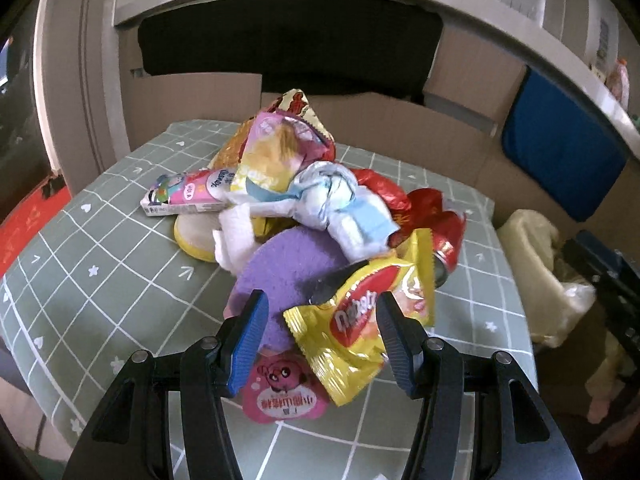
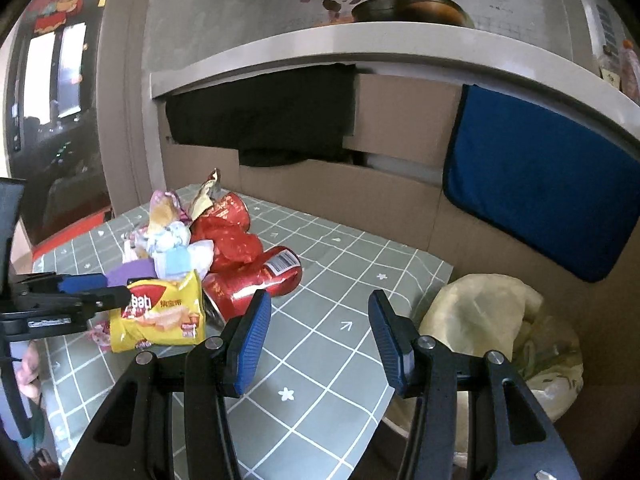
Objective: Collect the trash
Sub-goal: 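Move both tools toward the trash pile on the table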
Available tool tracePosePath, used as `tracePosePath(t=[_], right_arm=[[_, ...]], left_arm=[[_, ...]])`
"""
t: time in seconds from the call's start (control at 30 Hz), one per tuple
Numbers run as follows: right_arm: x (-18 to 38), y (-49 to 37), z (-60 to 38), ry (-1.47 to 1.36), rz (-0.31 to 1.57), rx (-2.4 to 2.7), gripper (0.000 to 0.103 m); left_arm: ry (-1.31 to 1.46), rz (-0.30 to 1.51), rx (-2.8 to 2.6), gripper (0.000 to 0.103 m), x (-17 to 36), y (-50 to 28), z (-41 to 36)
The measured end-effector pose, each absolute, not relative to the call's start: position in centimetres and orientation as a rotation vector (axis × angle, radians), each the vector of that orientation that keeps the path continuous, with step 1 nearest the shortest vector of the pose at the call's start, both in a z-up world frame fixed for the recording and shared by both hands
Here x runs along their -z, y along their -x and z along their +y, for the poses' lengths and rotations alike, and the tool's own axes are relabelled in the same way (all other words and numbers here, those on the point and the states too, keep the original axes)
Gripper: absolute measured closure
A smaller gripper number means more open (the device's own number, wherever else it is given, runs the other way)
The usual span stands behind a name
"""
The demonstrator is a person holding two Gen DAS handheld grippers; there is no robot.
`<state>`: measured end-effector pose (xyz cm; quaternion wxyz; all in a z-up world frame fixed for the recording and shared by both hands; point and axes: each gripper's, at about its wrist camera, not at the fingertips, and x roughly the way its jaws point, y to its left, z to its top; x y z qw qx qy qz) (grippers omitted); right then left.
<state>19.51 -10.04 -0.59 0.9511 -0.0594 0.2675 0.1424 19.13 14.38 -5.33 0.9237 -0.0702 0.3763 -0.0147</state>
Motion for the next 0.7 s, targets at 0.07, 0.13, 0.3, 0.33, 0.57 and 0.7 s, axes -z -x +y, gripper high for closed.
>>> tracePosePath(t=[0.07, 0.13, 0.3, 0.33, 0.57, 0.7], right_arm=[[0.6, -19.3, -10.2, 0.131, 0.541, -0.287, 0.054], [0.6, -19.4, -10.3, 0.131, 0.547, -0.286, 0.054], [1.0, -19.6, -10.6, 0.104, 0.581, -0.308, 0.054], [1.1, -19.6, -10.5, 0.107, 0.583, -0.307, 0.054], [1.3, -19.1, -10.5, 0.110, 0.588, -0.302, 0.054], [1.3, -18.9, -11.6, 0.094, 0.595, -0.275, 0.054]], left_arm=[[0.145, 0.776, 0.036, 0.047, 5.5, -19.4, 14.1], [0.161, 0.783, 0.034, 0.047, 5.6, -19.8, 14.1], [0.196, 0.788, 0.015, 0.048, 5.6, -20.1, 14.0], [0.202, 0.786, 0.014, 0.051, 5.6, -20.0, 14.0], [0.246, 0.847, 0.219, 0.061, 6.3, -19.1, 13.1], [0.194, 0.831, 0.318, 0.061, 6.9, -18.1, 12.1]])
